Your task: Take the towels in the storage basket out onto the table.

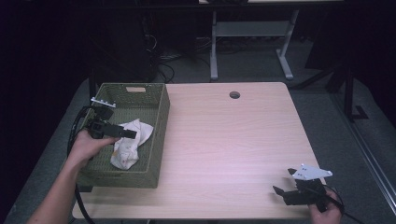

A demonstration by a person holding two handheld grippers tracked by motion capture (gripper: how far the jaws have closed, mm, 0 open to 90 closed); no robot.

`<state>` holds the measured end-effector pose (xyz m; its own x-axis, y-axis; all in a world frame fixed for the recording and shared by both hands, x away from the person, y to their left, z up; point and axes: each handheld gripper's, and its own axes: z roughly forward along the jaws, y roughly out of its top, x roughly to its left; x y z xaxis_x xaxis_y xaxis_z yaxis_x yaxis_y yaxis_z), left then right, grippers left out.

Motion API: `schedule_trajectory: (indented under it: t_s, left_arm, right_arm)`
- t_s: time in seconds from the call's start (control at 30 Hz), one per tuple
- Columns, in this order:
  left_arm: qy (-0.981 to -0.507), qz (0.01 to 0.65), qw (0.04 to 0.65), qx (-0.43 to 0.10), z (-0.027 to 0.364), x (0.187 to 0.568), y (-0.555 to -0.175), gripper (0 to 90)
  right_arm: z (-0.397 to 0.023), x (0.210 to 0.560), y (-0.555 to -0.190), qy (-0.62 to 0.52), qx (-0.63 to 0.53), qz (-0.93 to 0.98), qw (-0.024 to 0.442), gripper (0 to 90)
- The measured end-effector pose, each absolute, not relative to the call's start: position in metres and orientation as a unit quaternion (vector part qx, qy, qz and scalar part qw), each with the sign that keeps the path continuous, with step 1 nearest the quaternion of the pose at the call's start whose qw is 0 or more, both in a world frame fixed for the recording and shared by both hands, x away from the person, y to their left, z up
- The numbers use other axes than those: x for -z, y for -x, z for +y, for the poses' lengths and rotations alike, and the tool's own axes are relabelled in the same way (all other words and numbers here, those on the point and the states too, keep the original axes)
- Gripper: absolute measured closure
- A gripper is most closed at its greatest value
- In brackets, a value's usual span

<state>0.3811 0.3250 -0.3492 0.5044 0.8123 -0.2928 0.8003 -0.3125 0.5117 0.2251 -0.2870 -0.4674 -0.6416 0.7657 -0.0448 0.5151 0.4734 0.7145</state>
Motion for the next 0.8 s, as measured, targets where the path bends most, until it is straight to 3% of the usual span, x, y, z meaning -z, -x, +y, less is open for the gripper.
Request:
schedule_trajectory:
  t_s: [0.8]
  left_arm:
    - [-0.827, 0.544, 0.141, -0.036, 0.323, 0.402, -0.397, 30.2]
  right_arm:
    - [-0.288, 0.467, -0.225, -0.38, -0.343, 0.839, 0.185, 14.0]
